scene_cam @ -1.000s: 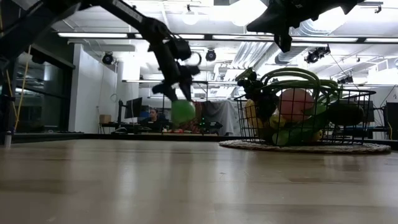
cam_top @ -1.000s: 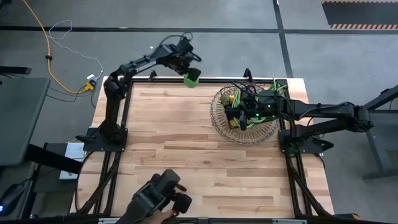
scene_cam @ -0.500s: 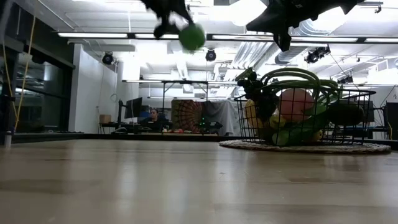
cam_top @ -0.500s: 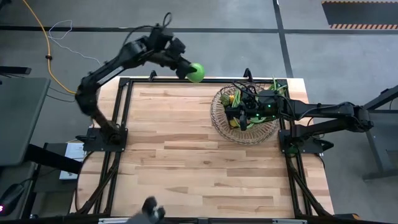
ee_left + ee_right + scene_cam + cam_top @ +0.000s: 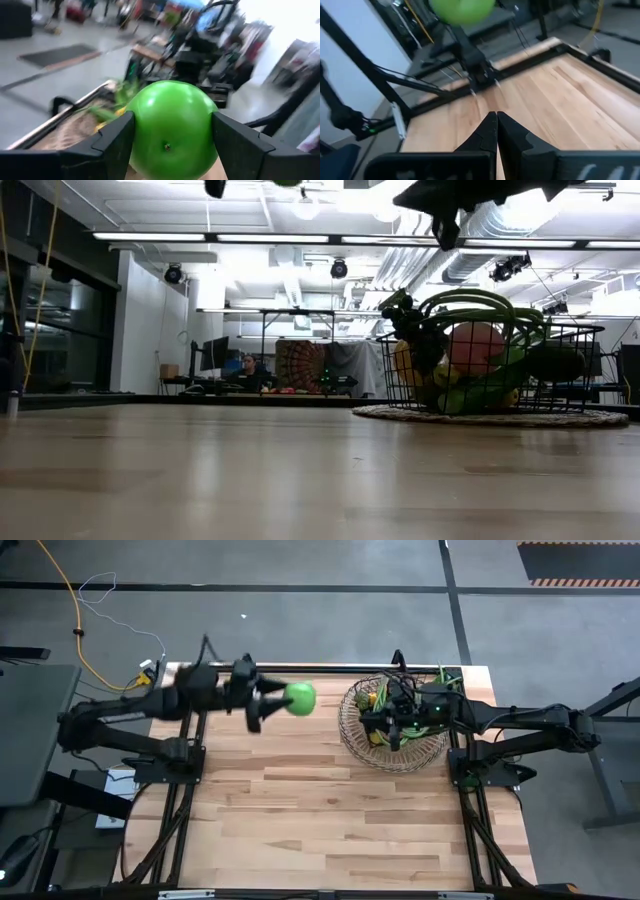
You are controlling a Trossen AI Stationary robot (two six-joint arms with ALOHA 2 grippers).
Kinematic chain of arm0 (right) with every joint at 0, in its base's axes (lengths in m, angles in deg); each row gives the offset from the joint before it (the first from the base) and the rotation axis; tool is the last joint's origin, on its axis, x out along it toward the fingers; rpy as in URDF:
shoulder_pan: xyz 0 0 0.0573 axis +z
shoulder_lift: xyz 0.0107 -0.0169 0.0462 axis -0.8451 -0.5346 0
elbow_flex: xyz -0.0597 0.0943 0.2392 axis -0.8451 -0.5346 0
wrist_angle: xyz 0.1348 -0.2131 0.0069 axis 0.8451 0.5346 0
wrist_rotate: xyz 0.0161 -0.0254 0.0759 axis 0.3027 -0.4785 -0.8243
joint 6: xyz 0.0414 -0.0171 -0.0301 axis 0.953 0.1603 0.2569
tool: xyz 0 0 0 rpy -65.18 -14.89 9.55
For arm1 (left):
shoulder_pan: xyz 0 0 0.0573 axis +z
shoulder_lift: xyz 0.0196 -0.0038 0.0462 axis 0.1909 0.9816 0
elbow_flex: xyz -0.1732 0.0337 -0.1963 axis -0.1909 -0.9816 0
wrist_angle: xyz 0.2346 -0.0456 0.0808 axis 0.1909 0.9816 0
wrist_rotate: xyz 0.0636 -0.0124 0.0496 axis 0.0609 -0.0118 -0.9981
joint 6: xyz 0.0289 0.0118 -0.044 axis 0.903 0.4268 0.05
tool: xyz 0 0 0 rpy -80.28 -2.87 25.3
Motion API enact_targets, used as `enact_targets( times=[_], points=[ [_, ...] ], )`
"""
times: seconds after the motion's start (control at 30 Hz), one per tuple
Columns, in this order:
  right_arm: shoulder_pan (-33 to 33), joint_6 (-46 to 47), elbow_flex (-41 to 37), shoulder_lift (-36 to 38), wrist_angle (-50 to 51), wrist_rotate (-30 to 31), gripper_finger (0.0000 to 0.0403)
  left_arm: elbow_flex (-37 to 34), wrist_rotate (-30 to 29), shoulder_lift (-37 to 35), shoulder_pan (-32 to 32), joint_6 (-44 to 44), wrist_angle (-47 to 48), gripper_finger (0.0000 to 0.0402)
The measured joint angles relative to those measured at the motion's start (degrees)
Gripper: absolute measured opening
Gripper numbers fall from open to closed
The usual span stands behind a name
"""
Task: Build produce basket
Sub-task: Put the green apple into the wire basket
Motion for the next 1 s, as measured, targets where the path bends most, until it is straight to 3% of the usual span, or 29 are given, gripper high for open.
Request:
enact_targets(
  times=[0.17,0.3,0.73,0.83,1.0],
  points=[
    [0.0,-1.2,0.0,0.0,-6.7,-3.3,0.0,-16.1,-5.8,-5.4,-7.9,-1.7,-21.0,0.0234],
    [0.0,-1.4,0.0,0.0,-9.9,-5.5,0.0,-23.5,-8.3,-5.7,-11.5,-1.5,-31.5,0.0234],
    [0.0,-1.4,0.0,0.0,-10.0,-5.6,0.0,-25.4,-10.9,-5.3,-12.9,-0.3,-33.6,0.0234],
    [0.0,-1.4,0.0,0.0,-10.0,-5.6,0.0,-24.8,-10.9,-5.3,-13.1,9.9,-32.8,0.0234],
    [0.0,-1.4,0.0,0.0,-9.6,-5.6,0.0,-22.9,-6.6,-5.3,-14.7,39.1,-31.9,0.0234]
  ],
)
